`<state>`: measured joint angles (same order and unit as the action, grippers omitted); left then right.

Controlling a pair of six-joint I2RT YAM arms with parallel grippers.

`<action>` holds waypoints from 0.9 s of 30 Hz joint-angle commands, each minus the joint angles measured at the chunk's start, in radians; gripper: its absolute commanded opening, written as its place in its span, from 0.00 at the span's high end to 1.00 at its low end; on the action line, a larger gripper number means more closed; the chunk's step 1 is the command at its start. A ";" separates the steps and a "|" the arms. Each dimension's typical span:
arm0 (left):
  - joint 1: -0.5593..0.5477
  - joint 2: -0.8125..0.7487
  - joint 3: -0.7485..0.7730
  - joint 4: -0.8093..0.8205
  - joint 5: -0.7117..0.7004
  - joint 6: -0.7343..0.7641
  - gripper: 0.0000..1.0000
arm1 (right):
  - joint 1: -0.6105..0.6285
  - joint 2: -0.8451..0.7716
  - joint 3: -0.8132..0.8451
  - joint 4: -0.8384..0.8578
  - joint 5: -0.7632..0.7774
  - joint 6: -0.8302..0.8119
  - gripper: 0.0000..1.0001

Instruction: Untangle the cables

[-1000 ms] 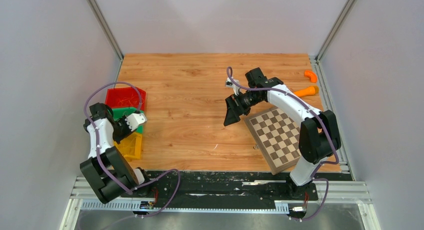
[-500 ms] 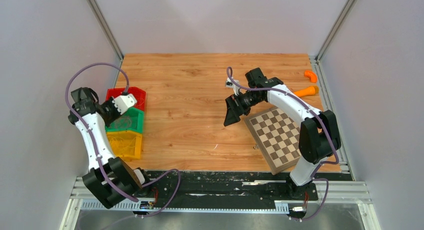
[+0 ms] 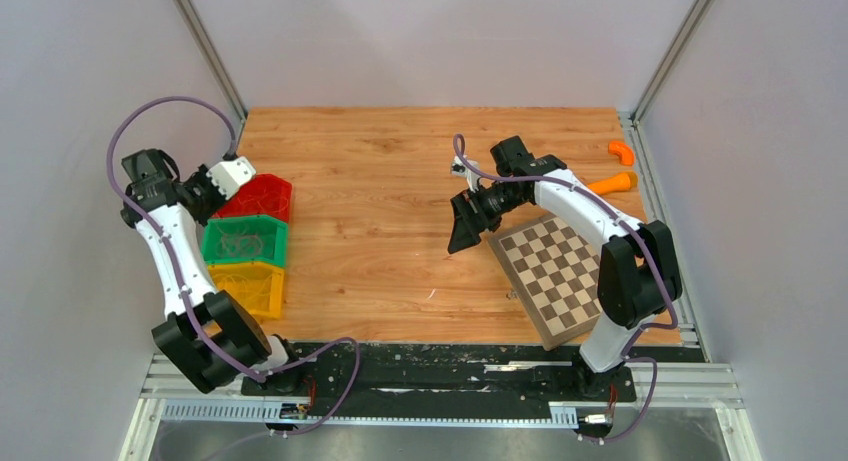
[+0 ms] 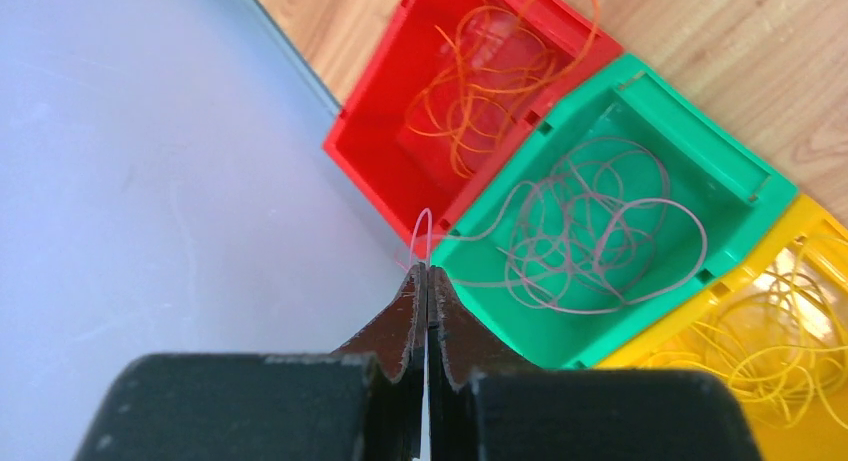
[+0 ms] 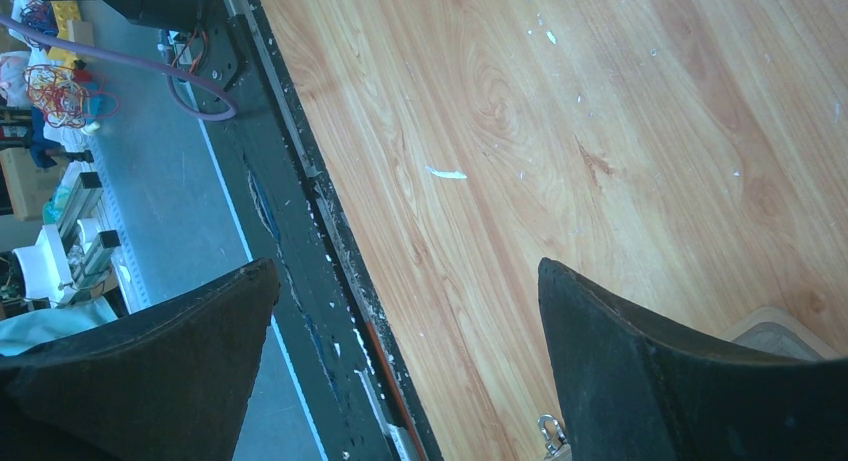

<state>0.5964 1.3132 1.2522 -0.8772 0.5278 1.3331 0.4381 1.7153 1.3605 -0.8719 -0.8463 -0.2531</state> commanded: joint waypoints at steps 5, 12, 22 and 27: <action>0.006 -0.036 -0.024 -0.007 0.065 -0.010 1.00 | 0.006 0.018 0.028 0.006 -0.020 -0.017 0.00; 0.006 -0.018 -0.186 0.062 0.055 -0.086 1.00 | 0.005 0.014 0.017 0.001 -0.015 -0.022 0.00; -0.002 0.110 -0.300 0.153 0.067 -0.218 1.00 | 0.005 0.024 0.022 -0.009 -0.014 -0.027 0.00; -0.021 0.137 -0.316 0.172 0.061 -0.241 1.00 | 0.005 0.023 0.020 -0.013 -0.010 -0.032 0.00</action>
<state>0.5873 1.4528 0.9428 -0.7532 0.5617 1.1454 0.4381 1.7344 1.3605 -0.8825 -0.8459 -0.2642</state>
